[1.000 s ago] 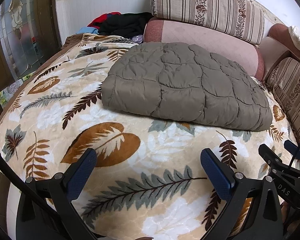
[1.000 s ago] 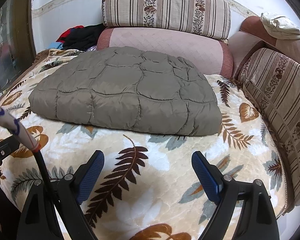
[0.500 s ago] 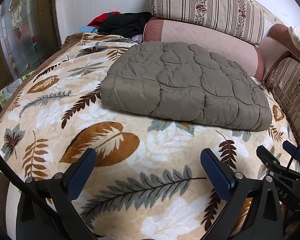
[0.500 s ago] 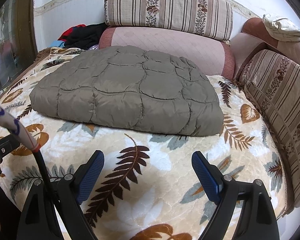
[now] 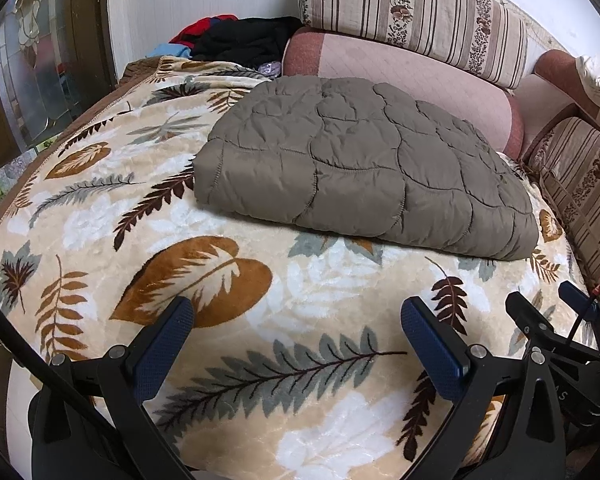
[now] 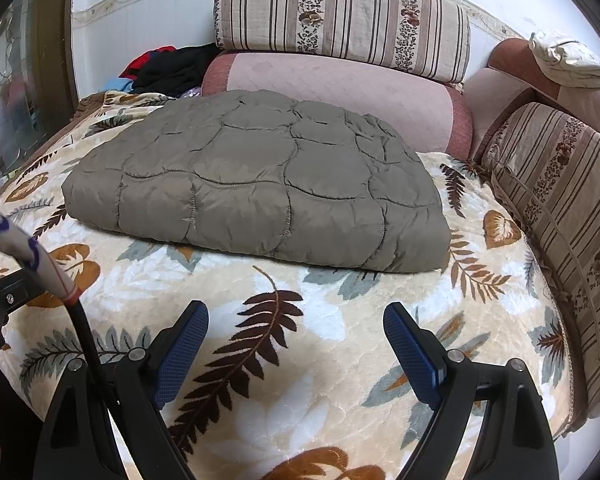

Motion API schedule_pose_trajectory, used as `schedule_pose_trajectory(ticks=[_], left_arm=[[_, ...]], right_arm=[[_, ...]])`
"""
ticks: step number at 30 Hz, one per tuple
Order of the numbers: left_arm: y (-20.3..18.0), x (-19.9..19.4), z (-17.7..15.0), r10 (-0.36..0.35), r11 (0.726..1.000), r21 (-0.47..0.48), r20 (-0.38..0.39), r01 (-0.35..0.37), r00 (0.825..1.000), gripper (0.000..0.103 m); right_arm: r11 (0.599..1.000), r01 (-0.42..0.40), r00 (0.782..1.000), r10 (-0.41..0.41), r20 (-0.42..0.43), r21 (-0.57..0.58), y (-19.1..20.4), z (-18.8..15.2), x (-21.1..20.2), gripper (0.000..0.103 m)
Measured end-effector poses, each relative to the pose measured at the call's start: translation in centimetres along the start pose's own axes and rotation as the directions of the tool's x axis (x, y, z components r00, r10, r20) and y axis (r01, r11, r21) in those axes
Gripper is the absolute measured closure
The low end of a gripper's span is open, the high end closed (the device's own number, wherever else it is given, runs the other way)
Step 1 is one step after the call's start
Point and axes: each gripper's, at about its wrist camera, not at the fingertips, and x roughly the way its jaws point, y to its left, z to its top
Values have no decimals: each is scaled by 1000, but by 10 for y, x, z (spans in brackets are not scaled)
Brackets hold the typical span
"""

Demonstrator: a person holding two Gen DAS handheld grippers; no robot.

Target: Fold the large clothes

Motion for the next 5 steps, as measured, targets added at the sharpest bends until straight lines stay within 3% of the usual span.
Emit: schedule_pose_trajectory(ticks=[5], left_arm=[[2, -1, 0, 5, 1000, -8, 12, -5, 1000, 0]], right_arm=[[1000, -3, 1000, 3, -1, 1, 0, 0, 0, 11]])
